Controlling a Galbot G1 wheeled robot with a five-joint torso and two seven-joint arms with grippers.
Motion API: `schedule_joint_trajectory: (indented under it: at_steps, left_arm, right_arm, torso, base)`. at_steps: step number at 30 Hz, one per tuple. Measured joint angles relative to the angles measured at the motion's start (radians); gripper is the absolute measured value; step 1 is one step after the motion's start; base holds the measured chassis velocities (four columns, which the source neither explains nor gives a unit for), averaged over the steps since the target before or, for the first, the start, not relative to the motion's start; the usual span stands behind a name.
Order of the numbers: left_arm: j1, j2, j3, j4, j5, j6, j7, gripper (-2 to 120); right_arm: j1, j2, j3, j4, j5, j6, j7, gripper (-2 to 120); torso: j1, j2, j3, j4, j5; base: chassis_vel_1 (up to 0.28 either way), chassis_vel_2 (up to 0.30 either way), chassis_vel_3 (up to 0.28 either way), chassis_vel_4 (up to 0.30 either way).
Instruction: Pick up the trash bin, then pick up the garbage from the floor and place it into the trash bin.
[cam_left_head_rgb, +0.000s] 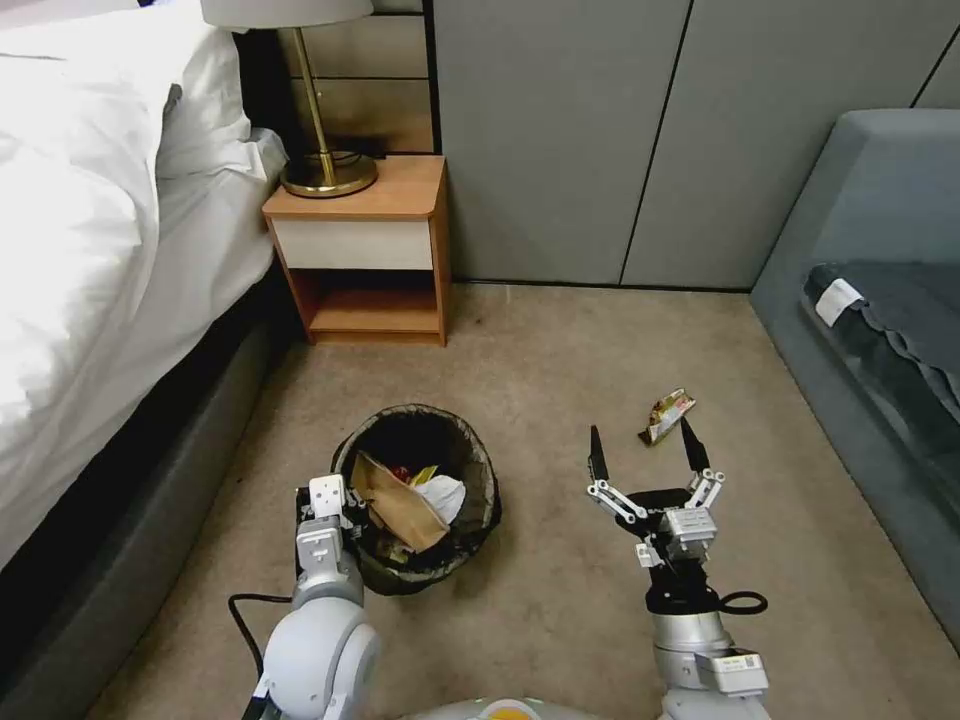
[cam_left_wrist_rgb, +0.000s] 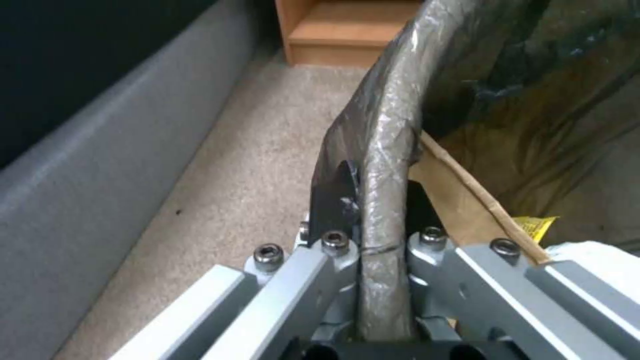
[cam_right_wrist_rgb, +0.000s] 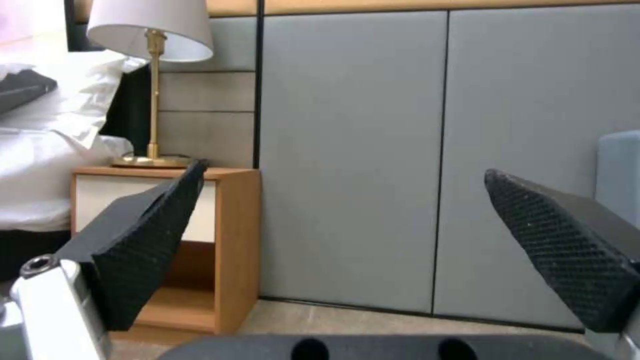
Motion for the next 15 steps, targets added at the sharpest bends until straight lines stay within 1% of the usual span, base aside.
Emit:
schedule_joint_trajectory:
  at_steps: [4, 15]
  left_arm:
    - [-0.001, -0.003, 0.003, 0.003, 0.008, -0.016, 0.006, 0]
    - [-0.004, -0.007, 0.005, 0.006, 0.008, -0.016, 0.006, 0]
  right_arm:
    - [0.01, 0.0, -0.007, -0.009, 0.002, 0.0, -0.001, 100]
    - [0.051, 0.003, -0.014, -0.02, 0.036, 0.022, 0.002, 100]
  torso:
    - [0.0, 0.0, 0.0, 0.0, -0.0001]
    - [0.0, 0.0, 0.0, 0.0, -0.0001]
  base:
    - [0.0, 0.0, 0.0, 0.0]
    - [0.0, 0.0, 0.0, 0.0]
